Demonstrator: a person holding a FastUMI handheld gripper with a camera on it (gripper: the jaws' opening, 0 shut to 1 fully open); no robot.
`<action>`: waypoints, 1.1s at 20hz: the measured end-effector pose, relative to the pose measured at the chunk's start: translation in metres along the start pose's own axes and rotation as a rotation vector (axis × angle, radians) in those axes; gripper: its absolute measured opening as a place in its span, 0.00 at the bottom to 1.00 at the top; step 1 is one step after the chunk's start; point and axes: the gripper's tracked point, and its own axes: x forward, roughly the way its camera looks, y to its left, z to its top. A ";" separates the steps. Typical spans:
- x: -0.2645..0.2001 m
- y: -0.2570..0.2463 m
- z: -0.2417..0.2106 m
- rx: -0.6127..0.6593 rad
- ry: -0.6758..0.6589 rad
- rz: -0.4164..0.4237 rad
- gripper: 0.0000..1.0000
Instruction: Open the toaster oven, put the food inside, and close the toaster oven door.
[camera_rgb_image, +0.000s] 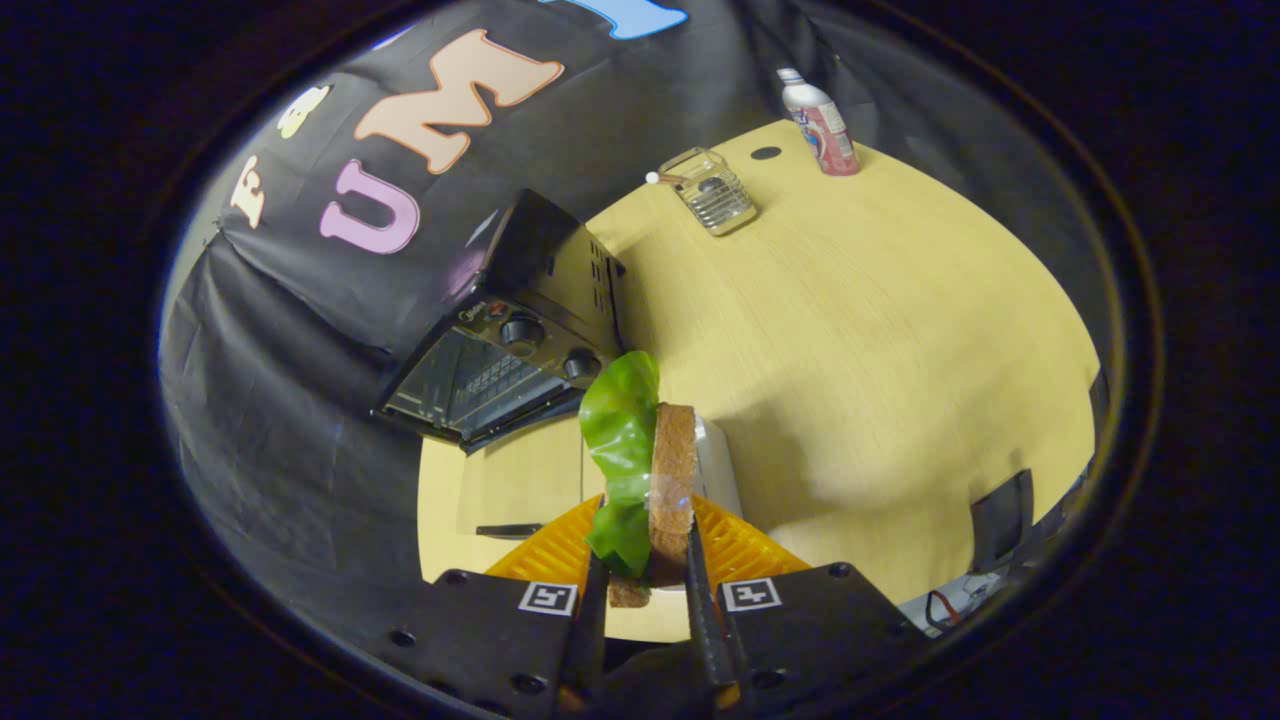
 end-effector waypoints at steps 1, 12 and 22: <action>0.002 0.008 -0.003 0.010 -0.006 -0.007 0.38; 0.017 0.130 -0.002 0.129 -0.203 0.082 0.38; 0.102 0.232 -0.020 0.406 -0.254 0.391 0.38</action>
